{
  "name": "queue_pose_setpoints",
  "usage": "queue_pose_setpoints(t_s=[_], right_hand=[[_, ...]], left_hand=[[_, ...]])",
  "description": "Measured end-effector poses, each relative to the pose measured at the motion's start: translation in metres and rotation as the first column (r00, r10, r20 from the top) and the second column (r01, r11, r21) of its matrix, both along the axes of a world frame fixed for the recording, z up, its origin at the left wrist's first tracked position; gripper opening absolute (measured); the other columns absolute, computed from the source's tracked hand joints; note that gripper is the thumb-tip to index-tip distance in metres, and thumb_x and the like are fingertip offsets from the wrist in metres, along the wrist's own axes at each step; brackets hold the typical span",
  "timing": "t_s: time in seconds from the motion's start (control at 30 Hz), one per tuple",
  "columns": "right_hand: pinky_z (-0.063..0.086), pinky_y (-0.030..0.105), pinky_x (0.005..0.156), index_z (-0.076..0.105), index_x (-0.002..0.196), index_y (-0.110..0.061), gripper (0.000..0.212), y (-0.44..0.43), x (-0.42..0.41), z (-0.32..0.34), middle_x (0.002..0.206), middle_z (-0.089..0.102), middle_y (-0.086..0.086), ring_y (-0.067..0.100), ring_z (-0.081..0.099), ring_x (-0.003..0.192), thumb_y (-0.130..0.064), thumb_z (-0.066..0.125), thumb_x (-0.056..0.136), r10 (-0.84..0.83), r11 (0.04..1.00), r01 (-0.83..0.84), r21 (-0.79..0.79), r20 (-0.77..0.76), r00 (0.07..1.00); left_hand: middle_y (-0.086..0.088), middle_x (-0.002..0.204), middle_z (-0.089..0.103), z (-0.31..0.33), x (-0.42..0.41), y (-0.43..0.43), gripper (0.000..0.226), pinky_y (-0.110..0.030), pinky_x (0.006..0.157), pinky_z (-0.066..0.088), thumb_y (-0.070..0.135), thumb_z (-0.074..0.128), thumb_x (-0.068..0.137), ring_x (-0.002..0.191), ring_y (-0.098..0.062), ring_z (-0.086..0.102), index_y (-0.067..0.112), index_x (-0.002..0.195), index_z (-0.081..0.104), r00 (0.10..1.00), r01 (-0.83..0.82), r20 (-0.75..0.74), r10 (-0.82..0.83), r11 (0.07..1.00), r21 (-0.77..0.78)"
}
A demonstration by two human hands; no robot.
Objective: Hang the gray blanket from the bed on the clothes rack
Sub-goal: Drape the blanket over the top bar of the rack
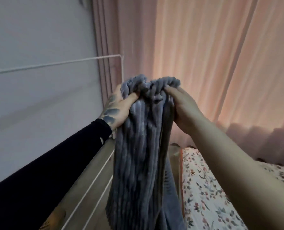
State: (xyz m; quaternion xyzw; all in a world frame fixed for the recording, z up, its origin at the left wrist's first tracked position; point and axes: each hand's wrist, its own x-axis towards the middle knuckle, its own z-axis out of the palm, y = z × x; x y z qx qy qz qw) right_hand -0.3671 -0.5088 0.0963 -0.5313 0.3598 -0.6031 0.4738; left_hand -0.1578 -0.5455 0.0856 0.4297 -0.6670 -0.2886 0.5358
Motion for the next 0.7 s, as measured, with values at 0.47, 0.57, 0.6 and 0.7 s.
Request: queue_pose_setpoints(t_s=[0.47,0.57,0.6,0.7], right_hand=[[0.054,0.041,0.106,0.056,0.144,0.001,0.042,-0.157,0.08,0.01,0.141,0.065,0.024,0.037,0.063,0.133,-0.015,0.061,0.106,0.345,0.927,-0.354,-0.123,-0.087,0.935],[0.049,0.054,0.113,0.053,0.143,0.011,0.048,-0.188,0.079,0.01,0.142,0.059,0.035,0.049,0.057,0.134,-0.002,0.063,0.097,0.284,0.949,-0.279,-0.144,0.018,0.959],[0.047,0.057,0.115,0.052,0.143,0.012,0.05,-0.204,0.078,0.012,0.142,0.058,0.036,0.05,0.056,0.134,0.0,0.062,0.095,0.286,0.95,-0.276,-0.145,0.054,0.957],[0.045,0.061,0.115,0.055,0.139,0.012,0.042,-0.235,0.074,0.025,0.131,0.065,0.029,0.044,0.064,0.124,0.007,0.055,0.097,0.266,0.96,-0.241,-0.139,0.2,0.943]], left_hand=[[-0.014,0.119,0.075,0.037,0.044,-0.128,0.035,-0.056,0.108,0.048,0.034,0.064,0.088,0.118,-0.028,0.07,0.019,0.118,0.071,0.946,0.289,-0.143,-0.29,0.957,-0.03],[-0.03,0.124,0.069,0.04,0.059,-0.15,0.052,-0.052,0.104,0.049,0.029,0.061,0.085,0.116,-0.039,0.067,-0.005,0.124,0.065,0.937,0.331,-0.136,-0.321,0.942,0.054],[-0.026,0.119,0.072,0.041,0.063,-0.163,0.047,-0.047,0.097,0.054,0.025,0.059,0.085,0.108,-0.037,0.071,-0.004,0.122,0.068,0.945,0.301,-0.147,-0.291,0.952,0.05],[-0.011,0.087,0.077,0.043,0.074,-0.188,0.017,-0.03,0.07,0.055,0.015,0.059,0.084,0.075,-0.021,0.071,0.013,0.092,0.074,0.969,0.15,-0.195,-0.15,0.989,-0.013]])
